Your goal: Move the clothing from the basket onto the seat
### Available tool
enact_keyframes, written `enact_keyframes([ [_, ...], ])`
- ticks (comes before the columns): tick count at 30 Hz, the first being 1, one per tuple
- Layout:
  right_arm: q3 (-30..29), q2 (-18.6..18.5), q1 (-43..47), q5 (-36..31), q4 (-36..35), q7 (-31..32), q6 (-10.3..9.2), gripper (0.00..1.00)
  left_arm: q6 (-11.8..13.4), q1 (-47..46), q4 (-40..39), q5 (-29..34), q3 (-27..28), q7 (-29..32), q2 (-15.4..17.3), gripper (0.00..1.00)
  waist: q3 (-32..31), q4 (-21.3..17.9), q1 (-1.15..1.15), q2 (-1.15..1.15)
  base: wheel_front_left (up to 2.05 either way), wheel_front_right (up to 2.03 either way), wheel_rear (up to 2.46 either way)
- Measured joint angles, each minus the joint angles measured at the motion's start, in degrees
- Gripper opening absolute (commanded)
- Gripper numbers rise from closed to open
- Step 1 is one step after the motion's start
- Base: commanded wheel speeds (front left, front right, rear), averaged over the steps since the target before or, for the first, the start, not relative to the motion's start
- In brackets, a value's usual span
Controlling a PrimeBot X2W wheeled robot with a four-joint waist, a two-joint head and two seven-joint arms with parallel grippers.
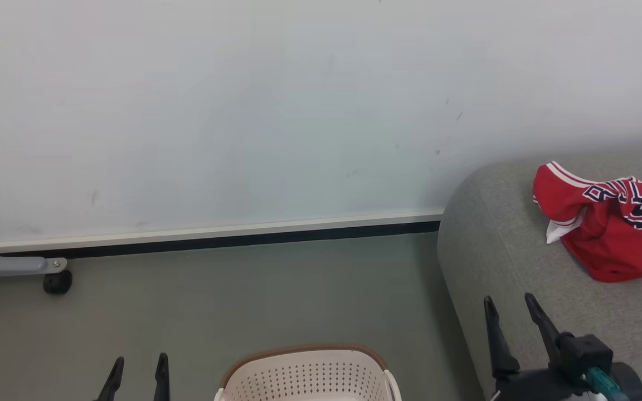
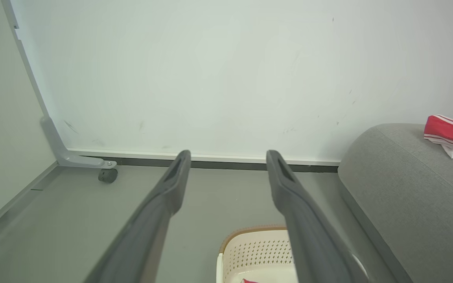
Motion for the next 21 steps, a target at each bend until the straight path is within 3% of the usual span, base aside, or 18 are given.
enact_keyframes([
  [10, -1.5, -0.1, 7.1, -0.4, -8.4, 0.0, -0.63, 1.00, 0.0, 3.8, -2.9, 2.2, 3.7, 0.0, -1.4, 1.00, -0.3, -0.7, 0.01, 0.00, 0.00, 0.00, 0.00],
  [21, -1.9, 0.1, 9.6, -0.6, -12.5, 0.0, -1.07, 1.00, 0.0, 4.8, -4.2, 3.8, 4.8, 0.0, -2.5, 1.00, -0.1, -1.1, 0.01, 0.00, 0.00, 0.00, 0.00],
])
